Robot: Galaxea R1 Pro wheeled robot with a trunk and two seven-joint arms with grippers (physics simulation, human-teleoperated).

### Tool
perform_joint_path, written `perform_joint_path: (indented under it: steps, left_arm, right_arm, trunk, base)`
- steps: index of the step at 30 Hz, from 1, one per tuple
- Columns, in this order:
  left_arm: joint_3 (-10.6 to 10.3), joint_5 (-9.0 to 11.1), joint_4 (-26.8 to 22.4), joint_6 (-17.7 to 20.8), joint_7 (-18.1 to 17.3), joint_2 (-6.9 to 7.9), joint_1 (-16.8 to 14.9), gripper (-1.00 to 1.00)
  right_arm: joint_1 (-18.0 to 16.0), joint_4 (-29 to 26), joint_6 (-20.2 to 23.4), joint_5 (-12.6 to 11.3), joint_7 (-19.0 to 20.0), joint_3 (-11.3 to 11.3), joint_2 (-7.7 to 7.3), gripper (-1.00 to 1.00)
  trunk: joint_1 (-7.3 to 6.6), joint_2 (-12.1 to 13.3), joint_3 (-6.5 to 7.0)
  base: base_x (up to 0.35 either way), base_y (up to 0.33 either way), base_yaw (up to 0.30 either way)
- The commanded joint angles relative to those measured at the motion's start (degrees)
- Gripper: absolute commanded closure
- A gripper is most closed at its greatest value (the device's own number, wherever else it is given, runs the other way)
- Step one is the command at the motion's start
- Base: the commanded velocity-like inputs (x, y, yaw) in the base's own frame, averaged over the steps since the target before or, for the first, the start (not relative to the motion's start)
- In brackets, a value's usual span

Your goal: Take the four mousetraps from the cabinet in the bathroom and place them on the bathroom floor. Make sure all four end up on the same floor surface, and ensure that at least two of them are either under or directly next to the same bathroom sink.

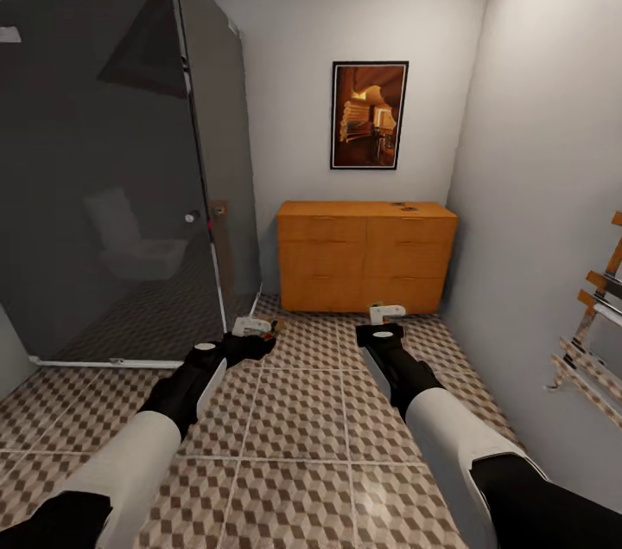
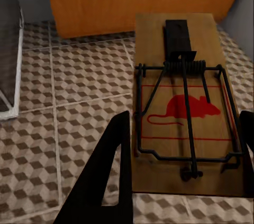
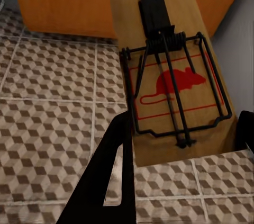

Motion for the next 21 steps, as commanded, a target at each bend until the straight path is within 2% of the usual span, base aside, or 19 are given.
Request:
perform_joint_path:
  steps: [1, 2, 6, 9, 11, 14, 18, 21]
  left_arm:
    - [0.0, 1.8, 0.8, 0.2, -0.3, 1.6, 0.0, 1.0]
    - [0.0, 2.5, 1.3, 0.2, -0.3, 2.08, 0.0, 1.0]
    - [-0.1, 7.6, 7.2, -1.0, -0.4, 4.61, 0.0, 1.0]
    - [-0.1, 9.1, 9.3, -4.3, -0.5, 6.56, 0.0, 1.0]
    - [-0.1, 9.7, 10.8, -6.4, -0.6, 8.25, 0.0, 1.0]
    - [-0.1, 9.9, 12.9, -7.6, -0.6, 9.38, 0.0, 1.0]
    - [-0.1, 9.8, 13.8, -8.1, -0.7, 10.04, 0.0, 1.0]
    - [-0.2, 9.8, 13.6, -8.2, -0.7, 9.97, 0.0, 1.0]
  right_arm:
    - [0.0, -0.1, 0.5, 0.3, -0.2, 0.2, 0.0, 1.0]
    - [0.0, -0.1, 0.4, 0.3, -0.2, 0.2, 0.0, 1.0]
    - [0.0, 0.4, 0.4, 0.2, 0.1, 0.2, 0.0, 1.0]
    - [0.0, 0.6, 0.4, 0.2, 0.3, 0.2, 0.0, 1.0]
    - [0.0, 0.7, 0.4, 0.1, 0.9, 0.2, 0.0, 1.0]
    - [0.0, 0.8, 0.4, 0.1, 2.1, 0.2, 0.0, 1.0]
    - [0.0, 0.8, 0.4, 0.2, 3.7, 0.3, 0.0, 1.0]
    - [0.0, 0.8, 0.4, 0.2, 4.2, 0.3, 0.0, 1.0]
  trunk:
    - [-0.04, 0.0, -0.06]
    - [-0.04, 0.0, -0.06]
    - [-0.04, 0.0, -0.06]
    - [-0.04, 0.0, -0.06]
    - [-0.04, 0.0, -0.06]
    - [-0.04, 0.0, -0.06]
    - [-0.04, 0.0, -0.06]
    - [-0.04, 0.0, -0.06]
  base:
    - [-0.345, 0.0, 0.269]
    - [-0.345, 0.0, 0.269]
    - [-0.345, 0.0, 0.269]
    - [-0.345, 0.0, 0.269]
    - [-0.345, 0.0, 0.269]
    - [-0.345, 0.0, 0.27]
    - [-0.345, 0.0, 0.27]
    - [-0.345, 0.0, 0.271]
